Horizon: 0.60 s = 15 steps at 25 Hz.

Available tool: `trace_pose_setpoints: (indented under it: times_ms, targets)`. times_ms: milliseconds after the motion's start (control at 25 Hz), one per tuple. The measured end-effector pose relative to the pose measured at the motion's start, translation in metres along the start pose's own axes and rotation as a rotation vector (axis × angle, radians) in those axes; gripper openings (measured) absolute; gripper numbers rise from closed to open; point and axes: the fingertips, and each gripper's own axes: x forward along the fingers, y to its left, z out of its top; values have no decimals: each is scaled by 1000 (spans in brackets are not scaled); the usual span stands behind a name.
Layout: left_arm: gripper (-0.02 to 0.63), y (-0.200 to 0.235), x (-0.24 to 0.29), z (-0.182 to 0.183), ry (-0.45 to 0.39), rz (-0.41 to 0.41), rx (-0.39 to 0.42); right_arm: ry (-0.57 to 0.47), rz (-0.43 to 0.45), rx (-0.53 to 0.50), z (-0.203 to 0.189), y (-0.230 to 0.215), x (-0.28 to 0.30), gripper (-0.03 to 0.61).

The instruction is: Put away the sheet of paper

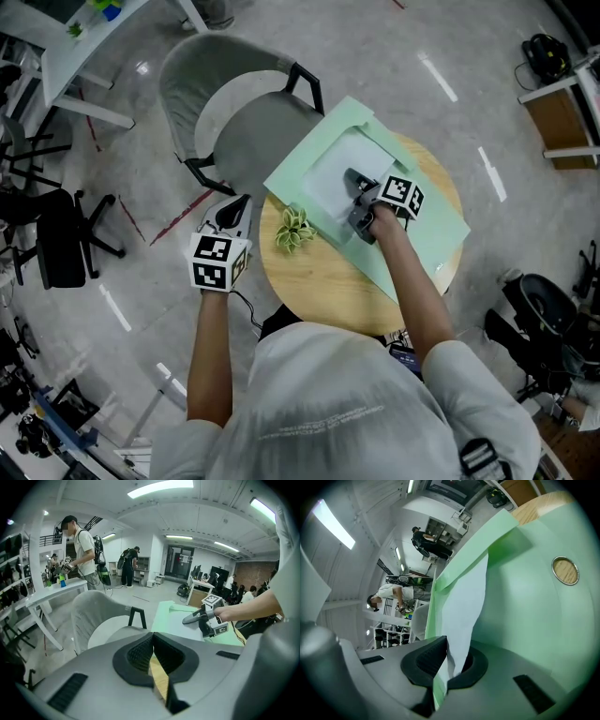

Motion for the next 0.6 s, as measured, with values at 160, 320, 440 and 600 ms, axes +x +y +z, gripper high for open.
trace_pose_setpoints:
  times_ms: [160,320,440,600]
  targets:
    - [18,-2,3,-1,-1,-5,0,1,-9,-7,3,1,6,29]
    - [18,-5,2,0,-5,-13,-1,5,9,-1,4,8,7,31]
    - [18,-6,2,0,-7,-15,-3,3,20,8,3,13,5,187]
    - [18,-7,1,0,-13,-16,-4,-14,19,7,1,17,-6,307]
